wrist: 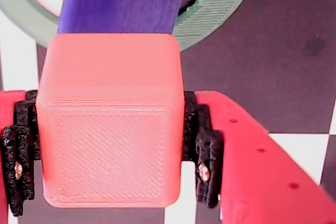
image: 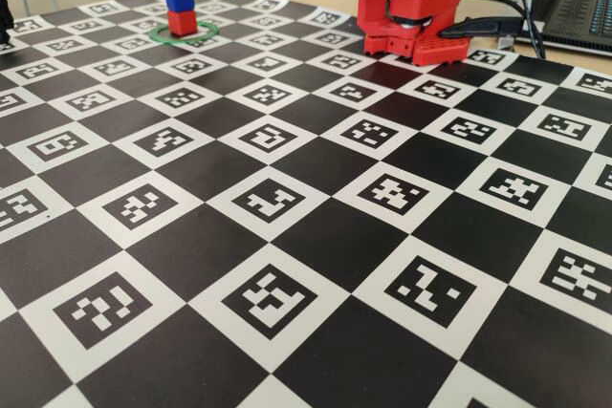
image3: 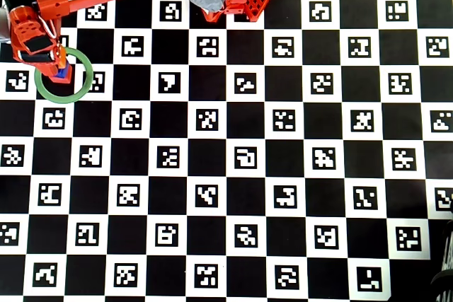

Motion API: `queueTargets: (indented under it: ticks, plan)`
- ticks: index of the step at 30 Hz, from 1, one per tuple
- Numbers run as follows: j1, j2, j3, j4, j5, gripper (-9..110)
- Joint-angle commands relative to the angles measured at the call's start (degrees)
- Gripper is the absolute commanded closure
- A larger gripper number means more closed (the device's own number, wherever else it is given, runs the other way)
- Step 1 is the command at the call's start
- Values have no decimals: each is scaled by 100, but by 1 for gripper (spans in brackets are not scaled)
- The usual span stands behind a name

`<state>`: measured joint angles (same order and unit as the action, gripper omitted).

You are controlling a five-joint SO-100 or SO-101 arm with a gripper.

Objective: Grab the red cube then put it in the green circle then put the blue cube on top and finally the orange cube on top

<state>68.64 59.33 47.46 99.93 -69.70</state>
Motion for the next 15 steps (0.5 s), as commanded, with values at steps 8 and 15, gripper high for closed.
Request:
queueTargets:
  ticks: [8,15]
  plan:
    - [123,70,-703,554,-44,100]
    - [158,9,-765,554,-70,100]
